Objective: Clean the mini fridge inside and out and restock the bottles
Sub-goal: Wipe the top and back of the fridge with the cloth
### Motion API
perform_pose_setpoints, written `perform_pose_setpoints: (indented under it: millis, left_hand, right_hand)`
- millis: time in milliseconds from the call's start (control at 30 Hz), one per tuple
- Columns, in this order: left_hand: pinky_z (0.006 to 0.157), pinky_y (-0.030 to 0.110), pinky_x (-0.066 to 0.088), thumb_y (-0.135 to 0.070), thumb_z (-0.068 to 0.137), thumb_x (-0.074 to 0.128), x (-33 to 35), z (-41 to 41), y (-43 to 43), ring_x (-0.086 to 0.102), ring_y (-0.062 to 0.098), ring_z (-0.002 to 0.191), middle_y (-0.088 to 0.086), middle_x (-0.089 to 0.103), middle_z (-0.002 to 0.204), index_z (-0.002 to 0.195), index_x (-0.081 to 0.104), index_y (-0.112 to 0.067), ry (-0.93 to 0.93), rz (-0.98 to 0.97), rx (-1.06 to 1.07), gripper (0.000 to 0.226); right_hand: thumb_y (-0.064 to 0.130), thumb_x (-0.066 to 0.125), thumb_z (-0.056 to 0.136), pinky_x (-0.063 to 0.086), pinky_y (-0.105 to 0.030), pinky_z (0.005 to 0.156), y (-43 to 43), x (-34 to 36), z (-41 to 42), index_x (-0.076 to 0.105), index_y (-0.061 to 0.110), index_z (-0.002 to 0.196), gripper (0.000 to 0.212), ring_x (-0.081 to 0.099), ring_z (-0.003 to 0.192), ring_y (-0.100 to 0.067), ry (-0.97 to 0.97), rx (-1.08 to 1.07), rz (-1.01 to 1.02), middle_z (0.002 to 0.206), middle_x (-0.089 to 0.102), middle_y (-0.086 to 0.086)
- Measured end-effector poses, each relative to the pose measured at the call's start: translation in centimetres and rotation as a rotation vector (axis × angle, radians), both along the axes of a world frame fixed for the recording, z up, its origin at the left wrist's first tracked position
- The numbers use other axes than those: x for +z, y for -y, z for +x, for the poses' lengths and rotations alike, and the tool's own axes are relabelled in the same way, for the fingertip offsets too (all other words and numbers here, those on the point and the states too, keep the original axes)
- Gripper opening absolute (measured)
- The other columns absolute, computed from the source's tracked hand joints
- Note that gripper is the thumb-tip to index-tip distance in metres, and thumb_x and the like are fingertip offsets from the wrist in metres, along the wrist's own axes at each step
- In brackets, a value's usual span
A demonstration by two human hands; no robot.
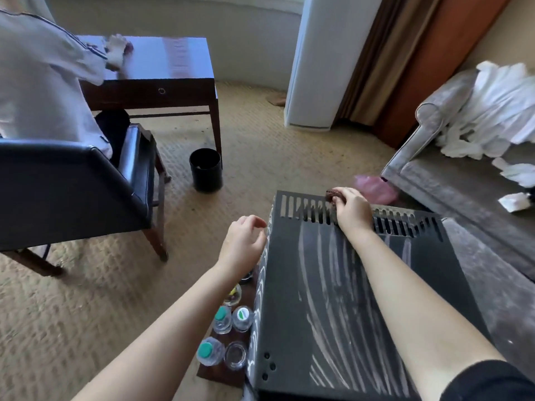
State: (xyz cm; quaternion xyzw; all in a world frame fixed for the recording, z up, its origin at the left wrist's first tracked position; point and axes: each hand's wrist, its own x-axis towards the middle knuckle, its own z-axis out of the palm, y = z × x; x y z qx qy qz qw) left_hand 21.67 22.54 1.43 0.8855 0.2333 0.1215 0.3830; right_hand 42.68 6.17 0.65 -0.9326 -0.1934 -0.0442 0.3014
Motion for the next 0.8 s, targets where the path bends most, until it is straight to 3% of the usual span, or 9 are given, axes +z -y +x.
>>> perform_pose_setpoints:
  millis: [167, 267, 400, 500, 567, 667, 800]
  left_hand:
    - [0.096, 0.024, 0.031, -0.022, 0.094, 0.053, -0.4, 3.3, 0.6, 0.043, 0.02, 0.119, 0.004, 0.05, 0.126, 0.12, 0.054, -0.011, -0.044, 0.063, -0.062, 0.028]
    - [0.101, 0.033, 0.032, -0.022, 0.096, 0.048, -0.4, 5.5, 1.0, 0.043, 0.025, 0.12, 0.007, 0.049, 0.13, 0.125, 0.052, -0.01, -0.015, 0.06, 0.016, 0.032]
    - [0.097, 0.044, 0.035, -0.027, 0.098, 0.041, -1.5, 7.3, 2.6, 0.044, 0.031, 0.12, 0.009, 0.05, 0.133, 0.133, 0.044, -0.016, -0.079, 0.057, 0.177, 0.037]
    - [0.098, 0.047, 0.034, -0.029, 0.098, 0.038, -2.1, 7.7, 2.9, 0.045, 0.034, 0.118, 0.011, 0.053, 0.129, 0.134, 0.041, -0.019, -0.093, 0.106, 0.206, 0.038]
    - [0.099, 0.048, 0.032, -0.029, 0.097, 0.037, -2.0, 7.8, 3.0, 0.045, 0.034, 0.117, 0.012, 0.055, 0.126, 0.136, 0.037, -0.02, -0.144, 0.123, 0.201, 0.039]
    - [0.099, 0.047, 0.031, -0.026, 0.098, 0.036, -2.1, 7.7, 3.1, 0.045, 0.034, 0.117, 0.013, 0.056, 0.125, 0.137, 0.036, -0.02, -0.137, 0.121, 0.191, 0.04]
    - [0.101, 0.047, 0.031, -0.026, 0.098, 0.037, -2.2, 7.8, 2.8, 0.044, 0.033, 0.118, 0.013, 0.055, 0.126, 0.138, 0.037, -0.018, -0.121, 0.126, 0.185, 0.041]
  right_hand:
    - [0.001, 0.056, 0.09, 0.038, -0.03, 0.099, 8.7, -0.2, 2.8, 0.068, 0.006, 0.113, 0.026, 0.055, 0.114, -0.031, 0.026, -0.294, 0.033, 0.123, 0.063, -0.013]
    - [0.002, 0.056, 0.09, 0.04, -0.028, 0.093, 7.3, 0.1, 2.0, 0.069, 0.008, 0.109, 0.024, 0.058, 0.109, -0.029, 0.009, -0.329, 0.057, 0.118, 0.065, -0.011]
    - [0.004, 0.059, 0.089, 0.042, -0.023, 0.088, 0.3, 0.2, -1.8, 0.072, 0.012, 0.102, 0.021, 0.061, 0.104, -0.022, -0.023, 0.017, 0.101, 0.109, 0.069, -0.004]
    - [0.004, 0.058, 0.089, 0.045, -0.029, 0.091, -2.0, 0.0, -3.2, 0.071, 0.012, 0.103, 0.021, 0.058, 0.107, -0.021, 0.0, 0.225, 0.075, 0.109, 0.068, -0.004]
    - [0.003, 0.058, 0.09, 0.047, -0.035, 0.093, -0.4, 0.0, -2.6, 0.07, 0.011, 0.107, 0.023, 0.057, 0.11, -0.022, 0.048, 0.255, 0.01, 0.112, 0.067, -0.004]
    - [0.0, 0.057, 0.09, 0.05, -0.039, 0.092, 4.5, 0.0, -0.2, 0.069, 0.009, 0.109, 0.025, 0.06, 0.106, -0.025, 0.139, 0.105, -0.048, 0.113, 0.068, -0.007]
    - [0.0, 0.056, 0.089, 0.044, -0.029, 0.085, 12.5, 0.4, 3.8, 0.071, 0.011, 0.106, 0.026, 0.061, 0.103, -0.028, 0.113, -0.183, -0.104, 0.114, 0.067, -0.008]
